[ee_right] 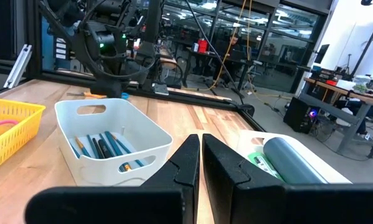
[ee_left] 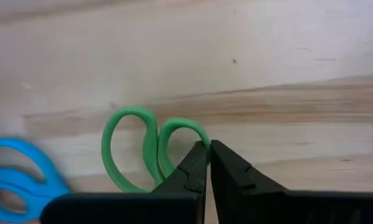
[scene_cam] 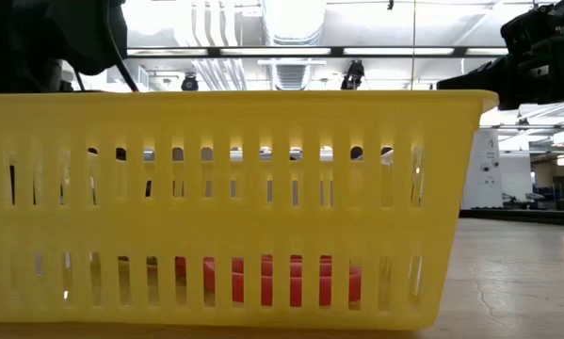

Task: Pick & Place Paint Supplies
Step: Put the green scissors into the yellow bin

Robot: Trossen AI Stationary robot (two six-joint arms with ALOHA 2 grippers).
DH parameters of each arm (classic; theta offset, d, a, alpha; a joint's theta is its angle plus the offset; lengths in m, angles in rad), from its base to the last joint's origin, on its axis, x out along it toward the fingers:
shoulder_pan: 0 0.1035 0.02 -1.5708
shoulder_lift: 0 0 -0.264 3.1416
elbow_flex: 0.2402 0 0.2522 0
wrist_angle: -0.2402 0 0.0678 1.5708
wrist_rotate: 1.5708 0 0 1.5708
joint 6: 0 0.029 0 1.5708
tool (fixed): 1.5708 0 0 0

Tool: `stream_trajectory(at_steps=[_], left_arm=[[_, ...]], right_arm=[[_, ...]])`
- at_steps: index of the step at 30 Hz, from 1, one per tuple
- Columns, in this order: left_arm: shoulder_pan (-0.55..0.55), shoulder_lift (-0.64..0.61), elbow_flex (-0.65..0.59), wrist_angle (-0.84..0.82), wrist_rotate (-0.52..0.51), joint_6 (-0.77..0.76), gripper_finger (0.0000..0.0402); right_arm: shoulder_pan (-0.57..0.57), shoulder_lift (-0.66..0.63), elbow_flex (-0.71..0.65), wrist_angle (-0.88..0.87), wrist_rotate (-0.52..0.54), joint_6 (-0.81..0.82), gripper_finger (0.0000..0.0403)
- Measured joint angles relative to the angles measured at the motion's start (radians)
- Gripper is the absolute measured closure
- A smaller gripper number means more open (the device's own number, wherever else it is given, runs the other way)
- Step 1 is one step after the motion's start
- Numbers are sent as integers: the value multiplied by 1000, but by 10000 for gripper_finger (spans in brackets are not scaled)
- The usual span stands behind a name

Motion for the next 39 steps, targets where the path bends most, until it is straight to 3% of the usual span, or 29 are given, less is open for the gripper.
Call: stream_trajectory(at_steps=[10, 16, 21, 26, 34, 39], left_arm=[[-2, 0, 133, -58, -106, 191, 389], [-13, 0, 245, -51, -219, 449, 389], [-74, -1, 295, 114, -303, 701, 389], [-156, -1, 308, 288, -312, 1014, 389], [-315, -2, 308, 497, -294, 1313, 389], [-372, -2, 308, 551, -270, 1400, 389]], right_arm=[[0, 0, 0, 0, 0, 0, 388], [0, 0, 0, 0, 0, 0, 388], [0, 0, 0, 0, 0, 0, 388], [0, 0, 0, 0, 0, 0, 388], [0, 0, 0, 0, 0, 0, 388], [0, 0, 0, 0, 0, 0, 388]])
